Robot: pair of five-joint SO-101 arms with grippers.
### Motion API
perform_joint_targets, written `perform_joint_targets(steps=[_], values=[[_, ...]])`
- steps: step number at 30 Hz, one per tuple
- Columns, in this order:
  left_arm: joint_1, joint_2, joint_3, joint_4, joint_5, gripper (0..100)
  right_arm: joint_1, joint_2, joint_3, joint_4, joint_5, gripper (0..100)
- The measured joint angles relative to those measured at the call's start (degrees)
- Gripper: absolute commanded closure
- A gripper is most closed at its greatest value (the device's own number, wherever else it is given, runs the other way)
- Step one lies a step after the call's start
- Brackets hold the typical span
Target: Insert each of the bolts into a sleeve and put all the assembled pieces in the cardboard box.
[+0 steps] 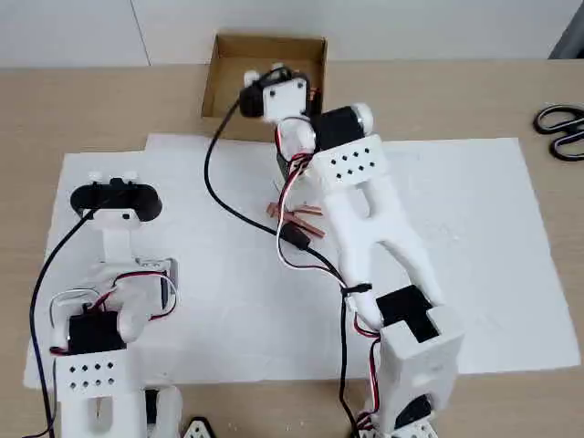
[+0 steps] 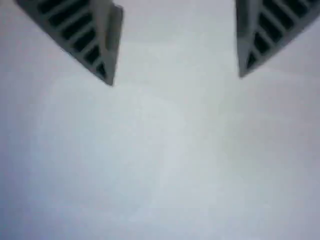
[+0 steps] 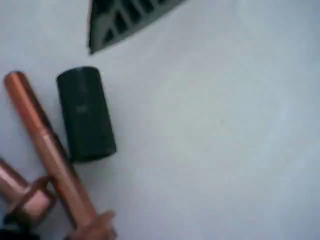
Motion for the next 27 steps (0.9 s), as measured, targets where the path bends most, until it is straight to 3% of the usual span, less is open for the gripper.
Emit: perform_joint_targets(steps=[9, 13, 18, 27], values=[[0.0, 0.0, 0.0, 0.0, 0.0, 85, -5.1, 0.4, 5.8, -3.6, 0.0, 84.3], [0.0, 0.0, 0.0, 0.0, 0.0, 85, -6.9, 2.9, 5.8, -3.3, 6.7, 78.2], [0.0, 0.0, 0.0, 0.0, 0.0, 85, -7.9, 7.4, 5.8, -2.9, 11.6, 77.5], [0.0, 0.0, 0.0, 0.0, 0.0, 85, -7.9, 12.6, 5.8, -2.9, 13.6, 77.5]])
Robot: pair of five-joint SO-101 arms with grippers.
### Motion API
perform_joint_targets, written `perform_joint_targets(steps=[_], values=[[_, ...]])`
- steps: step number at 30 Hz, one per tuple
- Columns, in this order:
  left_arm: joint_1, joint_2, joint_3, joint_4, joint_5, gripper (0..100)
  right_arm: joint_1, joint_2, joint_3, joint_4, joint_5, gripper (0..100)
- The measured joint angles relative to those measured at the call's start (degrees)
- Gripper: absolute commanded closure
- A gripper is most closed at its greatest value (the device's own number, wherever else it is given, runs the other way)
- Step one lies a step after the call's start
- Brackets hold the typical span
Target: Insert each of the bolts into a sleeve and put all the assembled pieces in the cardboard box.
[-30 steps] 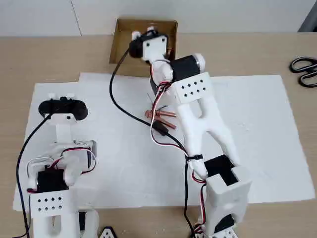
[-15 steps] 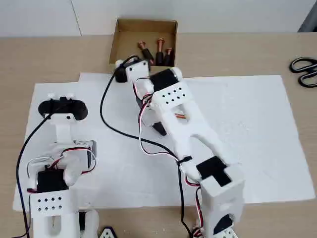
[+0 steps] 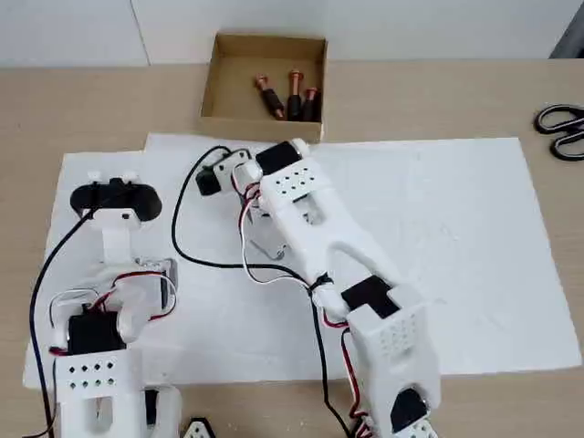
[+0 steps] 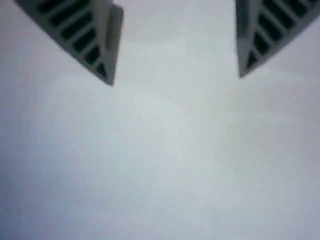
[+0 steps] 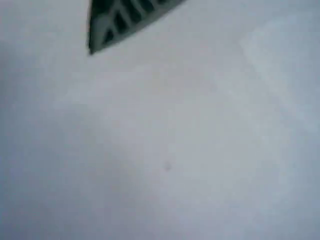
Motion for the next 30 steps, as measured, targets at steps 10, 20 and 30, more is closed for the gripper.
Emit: perform_joint_targets(steps=[10, 20, 30], values=[[0.0, 0.0, 1.3, -0.7, 0.0, 85, 0.4, 3.1, -0.1, -2.2, 0.9, 77.5], [0.0, 0.0, 1.4, -1.1, 0.0, 85, 0.4, 3.7, -0.1, -4.1, 0.9, 81.8], [0.0, 0.0, 1.4, -1.1, 0.0, 85, 0.4, 5.3, 0.0, -5.9, 0.9, 86.5]])
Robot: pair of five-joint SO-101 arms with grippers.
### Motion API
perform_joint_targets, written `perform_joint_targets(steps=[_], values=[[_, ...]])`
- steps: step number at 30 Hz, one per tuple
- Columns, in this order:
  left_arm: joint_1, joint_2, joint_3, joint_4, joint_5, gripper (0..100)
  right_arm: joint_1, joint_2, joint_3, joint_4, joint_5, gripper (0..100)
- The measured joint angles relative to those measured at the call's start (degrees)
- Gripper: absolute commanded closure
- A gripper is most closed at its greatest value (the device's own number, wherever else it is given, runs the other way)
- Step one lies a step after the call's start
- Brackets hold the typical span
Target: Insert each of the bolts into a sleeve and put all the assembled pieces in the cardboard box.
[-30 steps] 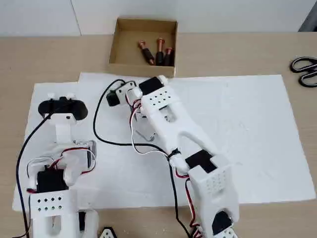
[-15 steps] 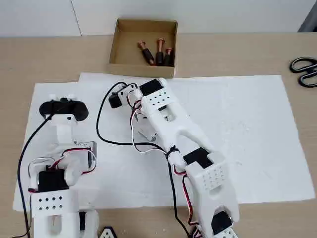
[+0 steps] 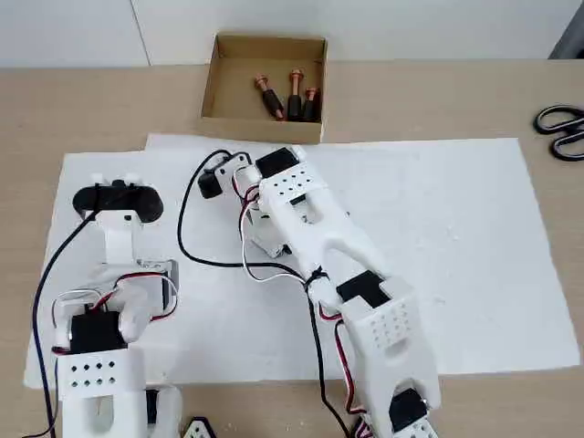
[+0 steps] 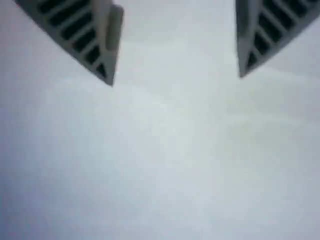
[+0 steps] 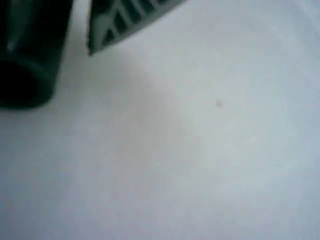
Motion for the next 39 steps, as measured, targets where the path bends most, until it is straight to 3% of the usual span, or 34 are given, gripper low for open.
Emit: perform_joint_targets(steps=[7, 11, 19, 25, 29, 39], values=[[0.0, 0.0, 0.0, 0.0, 0.0, 85, 0.1, 2.4, -0.7, 0.0, 0.0, 88.2], [0.0, 0.0, 0.0, 0.0, 0.0, 85, 0.2, 2.6, -1.8, 0.1, 0.0, 99.2], [0.0, 0.0, 0.0, 0.0, 0.0, 85, 0.1, 3.2, -7.6, 6.6, 0.0, 99.5], [0.0, 0.0, 0.0, 0.0, 0.0, 85, 0.4, -5.0, -7.6, 8.4, 0.0, 99.5], [0.0, 0.0, 0.0, 0.0, 0.0, 85, 4.3, -12.2, -7.6, 8.6, -0.2, 99.5], [0.0, 0.0, 0.0, 0.0, 0.0, 85, 20.0, -20.9, -2.5, 9.6, -9.0, 99.5]])
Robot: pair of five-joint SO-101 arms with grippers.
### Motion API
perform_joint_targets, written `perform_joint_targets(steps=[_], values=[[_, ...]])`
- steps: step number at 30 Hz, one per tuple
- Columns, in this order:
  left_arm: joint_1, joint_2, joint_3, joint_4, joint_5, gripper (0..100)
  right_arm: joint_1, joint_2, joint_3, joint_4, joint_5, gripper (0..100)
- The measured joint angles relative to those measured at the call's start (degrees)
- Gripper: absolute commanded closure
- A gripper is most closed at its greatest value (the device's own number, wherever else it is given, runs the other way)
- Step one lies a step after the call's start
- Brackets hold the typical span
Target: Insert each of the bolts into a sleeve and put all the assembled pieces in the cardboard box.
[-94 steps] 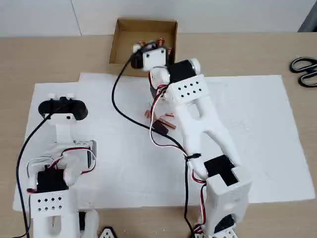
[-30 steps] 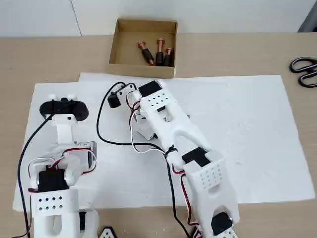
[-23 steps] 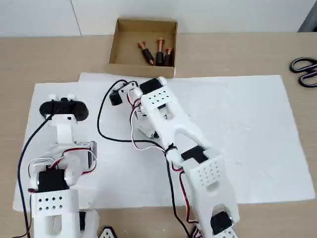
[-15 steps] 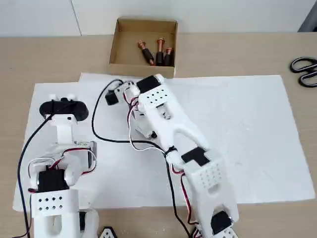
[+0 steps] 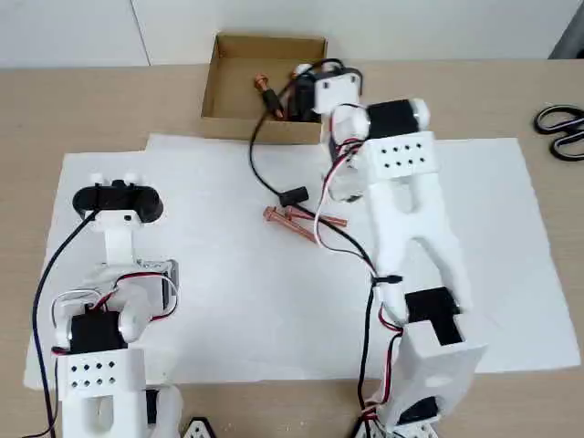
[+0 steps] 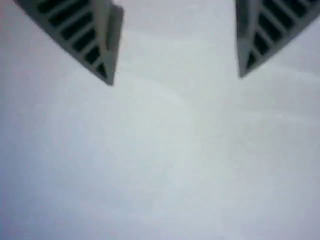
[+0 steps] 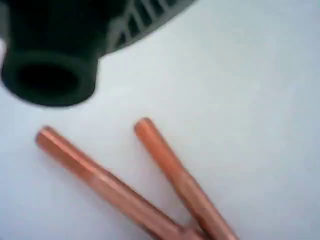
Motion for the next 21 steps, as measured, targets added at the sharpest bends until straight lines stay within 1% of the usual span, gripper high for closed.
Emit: perform_joint_targets(steps=[3, 6, 9, 14, 21], values=[[0.0, 0.0, 0.0, 0.0, 0.0, 85, 2.6, 0.0, 4.6, 0.0, -0.2, 99.5], [0.0, 0.0, 0.0, 0.0, 0.0, 85, 3.2, 0.0, 8.4, -0.4, -0.2, 99.5], [0.0, 0.0, 0.0, 0.0, 0.0, 85, 3.6, 0.0, 9.8, -1.4, -0.2, 99.5], [0.0, 0.0, 0.0, 0.0, 0.0, 85, 6.9, 0.3, 13.0, -4.3, -0.4, 99.5], [0.0, 0.0, 0.0, 0.0, 0.0, 85, 8.8, 7.6, 13.0, -6.3, -0.4, 99.5]])
